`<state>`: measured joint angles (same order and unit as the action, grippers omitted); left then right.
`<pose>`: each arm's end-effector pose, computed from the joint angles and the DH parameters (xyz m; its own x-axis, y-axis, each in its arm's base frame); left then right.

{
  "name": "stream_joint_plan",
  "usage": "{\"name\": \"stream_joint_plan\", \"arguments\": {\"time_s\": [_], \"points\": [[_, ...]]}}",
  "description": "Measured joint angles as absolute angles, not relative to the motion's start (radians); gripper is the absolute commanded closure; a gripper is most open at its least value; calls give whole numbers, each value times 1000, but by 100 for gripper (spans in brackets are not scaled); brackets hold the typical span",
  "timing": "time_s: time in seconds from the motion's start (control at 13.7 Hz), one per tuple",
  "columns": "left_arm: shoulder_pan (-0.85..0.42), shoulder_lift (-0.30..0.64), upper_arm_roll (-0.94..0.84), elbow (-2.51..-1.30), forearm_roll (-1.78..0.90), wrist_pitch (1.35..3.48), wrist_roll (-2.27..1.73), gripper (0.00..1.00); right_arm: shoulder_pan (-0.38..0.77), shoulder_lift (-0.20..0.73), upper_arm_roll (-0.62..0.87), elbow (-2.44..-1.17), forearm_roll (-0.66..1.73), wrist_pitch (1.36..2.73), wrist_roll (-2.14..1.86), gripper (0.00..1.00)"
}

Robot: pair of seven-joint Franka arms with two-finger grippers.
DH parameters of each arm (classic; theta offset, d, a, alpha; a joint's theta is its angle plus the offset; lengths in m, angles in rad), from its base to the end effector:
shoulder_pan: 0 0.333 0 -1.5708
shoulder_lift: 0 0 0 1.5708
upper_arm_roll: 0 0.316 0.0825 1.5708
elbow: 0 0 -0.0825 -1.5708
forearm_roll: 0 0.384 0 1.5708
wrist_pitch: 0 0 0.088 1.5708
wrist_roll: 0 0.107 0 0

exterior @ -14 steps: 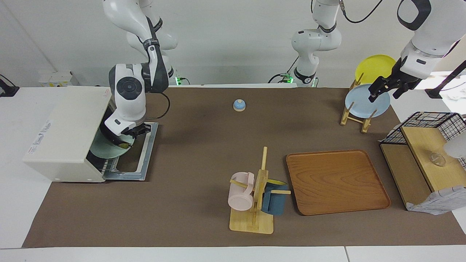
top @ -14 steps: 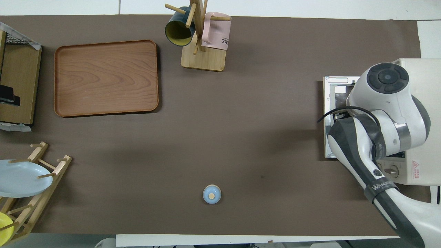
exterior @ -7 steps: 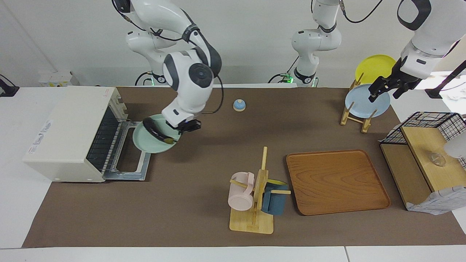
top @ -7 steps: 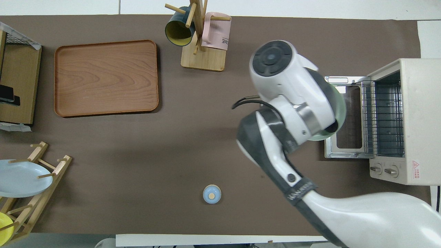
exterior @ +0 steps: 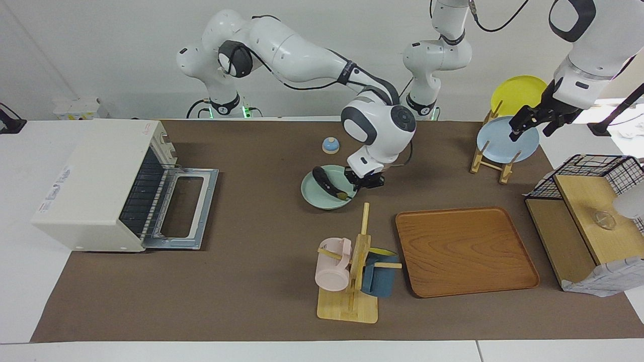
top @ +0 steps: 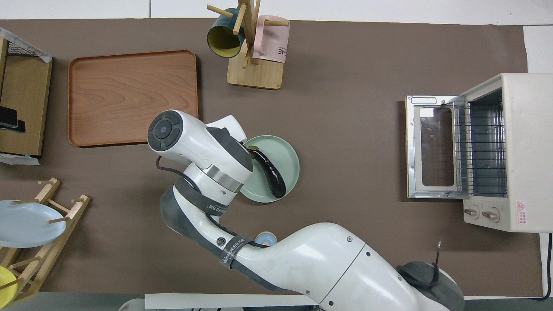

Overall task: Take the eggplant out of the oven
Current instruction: 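Set the plate on the table while the left gripper reaches toward it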

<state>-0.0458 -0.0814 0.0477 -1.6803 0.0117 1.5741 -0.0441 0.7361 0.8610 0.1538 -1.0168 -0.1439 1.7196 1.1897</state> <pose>0.5280 0.0033 0.6171 0.9987 0.0457 -0.0245 0.0455 -0.9989 -0.0089 0.5147 0.5522 0.3233 0.9503 -0.3093 -0.0362 -0.3010 -0.9422 0.1468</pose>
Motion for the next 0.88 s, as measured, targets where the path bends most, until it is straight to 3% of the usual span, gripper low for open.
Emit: {"name": "stream_joint_plan", "arguments": {"time_s": [0.15, 0.29, 0.44, 0.58, 0.66, 0.8, 0.88], "points": [[-47, -82, 45, -1680, 12, 1541, -44, 0, 716, 867, 153, -1013, -104, 1785, 1228, 47], [-48, -83, 41, -1683, 12, 1516, -45, 0, 698, 861, 151, -997, -103, 1786, 1229, 46], [-73, -106, 27, -1744, 9, 1554, -99, 0, 664, 797, 135, -979, -111, 1721, 1197, 48], [-195, -157, 11, -1895, 7, 1707, -332, 0, 553, 656, 126, -1058, -112, 1620, 1033, 65], [-274, -172, 4, -1961, 7, 1773, -468, 0, 478, 578, 126, -1157, -112, 1633, 937, 78], [-440, -150, -6, -2042, 6, 1871, -748, 0, 324, 460, 125, -1407, -111, 1756, 742, 96], [-518, -115, -8, -2059, 6, 1932, -887, 0, 259, 427, 125, -1524, -111, 1842, 663, 100]]}}
